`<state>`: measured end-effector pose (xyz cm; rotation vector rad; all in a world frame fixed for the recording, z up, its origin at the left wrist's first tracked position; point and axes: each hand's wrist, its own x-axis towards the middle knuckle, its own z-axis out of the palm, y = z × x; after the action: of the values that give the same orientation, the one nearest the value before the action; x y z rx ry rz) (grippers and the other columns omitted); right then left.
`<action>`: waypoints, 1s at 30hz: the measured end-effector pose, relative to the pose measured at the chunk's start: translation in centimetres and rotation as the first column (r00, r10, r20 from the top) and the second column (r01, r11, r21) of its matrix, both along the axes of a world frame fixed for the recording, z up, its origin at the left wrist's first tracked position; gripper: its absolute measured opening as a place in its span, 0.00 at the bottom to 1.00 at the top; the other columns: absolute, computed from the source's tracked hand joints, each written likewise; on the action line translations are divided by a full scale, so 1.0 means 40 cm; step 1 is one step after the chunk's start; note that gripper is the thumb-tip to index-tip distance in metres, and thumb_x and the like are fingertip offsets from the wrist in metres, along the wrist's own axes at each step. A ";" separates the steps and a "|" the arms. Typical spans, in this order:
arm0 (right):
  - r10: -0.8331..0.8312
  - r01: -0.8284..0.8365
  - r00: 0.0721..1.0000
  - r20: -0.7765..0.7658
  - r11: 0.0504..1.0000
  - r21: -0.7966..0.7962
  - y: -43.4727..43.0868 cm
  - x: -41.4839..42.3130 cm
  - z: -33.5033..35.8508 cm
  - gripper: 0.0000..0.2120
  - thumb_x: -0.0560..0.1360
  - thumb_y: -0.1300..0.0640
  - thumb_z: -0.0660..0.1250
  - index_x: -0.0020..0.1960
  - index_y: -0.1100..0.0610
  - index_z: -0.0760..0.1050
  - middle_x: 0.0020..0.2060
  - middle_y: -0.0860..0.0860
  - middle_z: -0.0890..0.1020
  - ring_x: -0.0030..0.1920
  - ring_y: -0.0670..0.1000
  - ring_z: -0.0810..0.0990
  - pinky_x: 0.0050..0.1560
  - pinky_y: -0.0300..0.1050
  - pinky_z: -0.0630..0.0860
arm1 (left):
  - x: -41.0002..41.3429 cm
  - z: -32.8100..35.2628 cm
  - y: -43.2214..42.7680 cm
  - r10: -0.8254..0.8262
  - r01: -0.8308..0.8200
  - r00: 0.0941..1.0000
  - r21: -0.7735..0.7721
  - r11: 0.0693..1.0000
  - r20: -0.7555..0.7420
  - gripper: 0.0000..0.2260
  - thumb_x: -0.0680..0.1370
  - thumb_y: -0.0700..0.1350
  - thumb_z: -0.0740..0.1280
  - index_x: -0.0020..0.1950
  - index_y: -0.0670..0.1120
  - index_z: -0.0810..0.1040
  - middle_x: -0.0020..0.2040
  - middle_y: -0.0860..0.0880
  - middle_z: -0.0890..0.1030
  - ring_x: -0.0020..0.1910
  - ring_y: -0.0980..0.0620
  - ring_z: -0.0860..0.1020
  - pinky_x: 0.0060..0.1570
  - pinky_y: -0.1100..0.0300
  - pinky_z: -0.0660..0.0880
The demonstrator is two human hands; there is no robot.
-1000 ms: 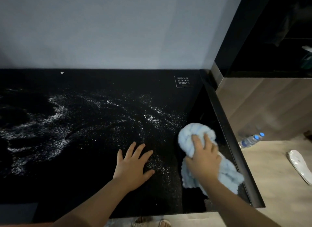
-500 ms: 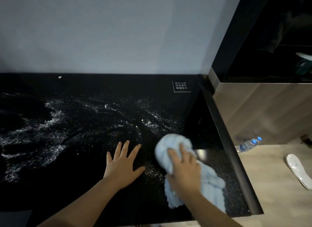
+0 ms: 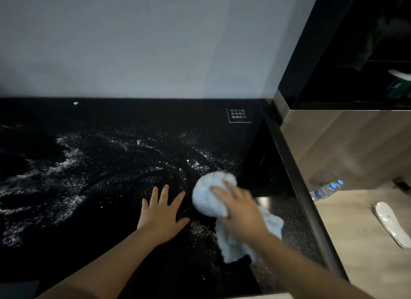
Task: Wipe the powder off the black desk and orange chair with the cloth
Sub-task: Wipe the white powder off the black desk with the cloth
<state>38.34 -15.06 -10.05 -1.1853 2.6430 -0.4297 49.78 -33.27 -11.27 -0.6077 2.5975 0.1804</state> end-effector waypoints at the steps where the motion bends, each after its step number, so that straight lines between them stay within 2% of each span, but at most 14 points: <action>1: -0.075 0.074 0.996 -0.051 0.997 -0.029 0.012 -0.042 0.012 0.34 0.70 0.58 0.65 0.73 0.42 0.60 0.75 0.54 0.56 0.66 0.60 0.64 0.62 0.49 0.64 | 0.002 0.003 -0.003 -0.009 0.009 1.000 0.008 1.000 0.007 0.33 0.77 0.66 0.52 0.76 0.59 0.39 0.77 0.44 0.39 0.75 0.39 0.39 0.72 0.42 0.48; 3: -0.356 0.359 0.927 -0.115 0.933 0.003 0.054 -0.126 0.022 0.34 0.71 0.59 0.65 0.74 0.45 0.60 0.75 0.56 0.56 0.66 0.63 0.64 0.62 0.53 0.65 | 0.003 0.008 -0.007 -0.023 0.022 1.000 0.014 1.000 0.013 0.33 0.77 0.66 0.52 0.76 0.59 0.39 0.77 0.45 0.39 0.75 0.39 0.40 0.72 0.42 0.49; 5: -0.563 0.571 0.821 -0.099 0.807 0.148 0.072 -0.141 0.013 0.34 0.74 0.53 0.65 0.75 0.44 0.53 0.76 0.55 0.50 0.68 0.64 0.60 0.64 0.56 0.65 | 0.003 0.010 -0.009 -0.027 0.026 1.000 0.016 1.000 0.014 0.33 0.76 0.67 0.52 0.76 0.60 0.40 0.77 0.45 0.39 0.75 0.40 0.40 0.72 0.42 0.49; 6: -0.571 0.581 0.814 -0.110 0.789 0.202 0.060 -0.122 0.005 0.34 0.75 0.50 0.64 0.75 0.42 0.51 0.76 0.54 0.48 0.69 0.64 0.58 0.65 0.57 0.65 | 0.003 0.009 -0.010 -0.028 0.027 1.000 0.019 0.999 0.011 0.33 0.76 0.67 0.52 0.76 0.60 0.40 0.77 0.45 0.39 0.75 0.40 0.41 0.72 0.42 0.49; 8: -0.472 0.484 0.875 -0.108 0.852 0.199 0.007 -0.059 -0.013 0.34 0.74 0.49 0.65 0.74 0.40 0.50 0.76 0.52 0.46 0.70 0.61 0.56 0.65 0.55 0.64 | 0.003 0.006 -0.016 -0.037 0.038 0.999 0.019 0.999 -0.008 0.33 0.76 0.67 0.53 0.76 0.61 0.41 0.77 0.46 0.40 0.76 0.40 0.41 0.72 0.42 0.48; 10: -0.276 0.283 0.958 -0.078 0.953 0.104 -0.052 0.006 -0.033 0.33 0.72 0.53 0.65 0.72 0.39 0.54 0.76 0.50 0.48 0.71 0.58 0.56 0.65 0.51 0.61 | 0.003 0.002 -0.026 -0.049 0.050 0.998 0.023 0.999 -0.034 0.33 0.75 0.67 0.54 0.75 0.62 0.42 0.78 0.46 0.41 0.76 0.41 0.41 0.72 0.43 0.47; 13: -0.104 0.103 0.994 -0.011 0.991 -0.081 -0.083 0.026 -0.022 0.32 0.69 0.58 0.67 0.71 0.43 0.64 0.76 0.51 0.56 0.69 0.58 0.60 0.65 0.51 0.61 | 0.004 -0.003 -0.047 -0.069 0.072 0.996 0.045 0.996 -0.062 0.34 0.75 0.66 0.56 0.76 0.60 0.44 0.78 0.48 0.40 0.76 0.43 0.40 0.73 0.44 0.45; 16: -0.385 0.373 0.921 -0.058 0.915 -0.152 -0.033 -0.081 -0.004 0.31 0.67 0.59 0.70 0.70 0.50 0.68 0.73 0.58 0.61 0.63 0.65 0.67 0.59 0.56 0.67 | -0.001 -0.006 -0.073 -0.084 0.091 0.991 0.064 0.994 -0.108 0.33 0.77 0.64 0.56 0.76 0.59 0.43 0.77 0.50 0.39 0.76 0.46 0.38 0.73 0.44 0.44; 19: -0.669 0.668 0.743 -0.021 0.739 0.092 0.004 -0.136 -0.013 0.35 0.70 0.40 0.66 0.72 0.42 0.54 0.76 0.52 0.48 0.70 0.64 0.56 0.65 0.61 0.61 | -0.024 -0.006 -0.092 -0.085 0.094 0.987 0.055 0.994 -0.137 0.31 0.79 0.61 0.55 0.76 0.57 0.43 0.78 0.50 0.40 0.76 0.46 0.37 0.72 0.43 0.44; 22: -0.512 0.516 0.857 -0.060 0.848 0.122 -0.067 -0.070 -0.039 0.34 0.69 0.35 0.64 0.69 0.38 0.52 0.74 0.51 0.46 0.70 0.62 0.53 0.65 0.61 0.60 | -0.061 -0.003 -0.108 -0.081 0.089 0.986 0.050 0.995 -0.145 0.31 0.79 0.60 0.55 0.76 0.57 0.42 0.78 0.50 0.40 0.76 0.45 0.38 0.72 0.42 0.44; 24: -0.275 0.278 0.960 -0.051 0.958 0.067 -0.102 -0.028 -0.054 0.30 0.69 0.45 0.67 0.68 0.39 0.59 0.74 0.53 0.53 0.68 0.61 0.58 0.64 0.57 0.62 | -0.084 -0.001 -0.117 -0.096 0.101 0.984 0.025 0.995 -0.151 0.32 0.79 0.60 0.56 0.76 0.56 0.42 0.78 0.50 0.40 0.76 0.45 0.38 0.72 0.42 0.44; 26: -0.134 0.135 0.990 -0.051 0.991 0.002 -0.094 -0.041 -0.040 0.29 0.68 0.52 0.68 0.68 0.44 0.65 0.73 0.53 0.60 0.65 0.60 0.63 0.61 0.53 0.65 | -0.105 0.004 -0.127 -0.124 0.124 0.979 -0.010 0.992 -0.163 0.33 0.78 0.60 0.56 0.76 0.56 0.41 0.78 0.49 0.40 0.76 0.45 0.37 0.72 0.41 0.44; 28: -0.247 0.241 0.962 -0.118 0.968 -0.067 -0.046 -0.113 -0.020 0.28 0.68 0.56 0.68 0.67 0.49 0.69 0.71 0.56 0.63 0.63 0.62 0.67 0.60 0.53 0.65 | -0.128 0.008 -0.138 -0.137 0.135 0.972 -0.024 0.991 -0.189 0.33 0.78 0.61 0.56 0.76 0.56 0.41 0.78 0.50 0.40 0.76 0.45 0.37 0.72 0.41 0.44; 30: -0.519 0.514 0.842 -0.146 0.855 -0.070 0.032 -0.209 -0.009 0.28 0.68 0.57 0.69 0.67 0.51 0.68 0.71 0.58 0.62 0.63 0.65 0.67 0.59 0.55 0.66 | -0.152 0.010 -0.146 -0.134 0.133 0.970 -0.015 0.991 -0.203 0.33 0.78 0.61 0.56 0.76 0.57 0.41 0.77 0.50 0.40 0.76 0.46 0.37 0.72 0.40 0.44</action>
<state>29.98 -13.78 -10.42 -0.5008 3.0946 -0.4730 43.72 -39.12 -10.85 -0.4318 2.8250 0.2067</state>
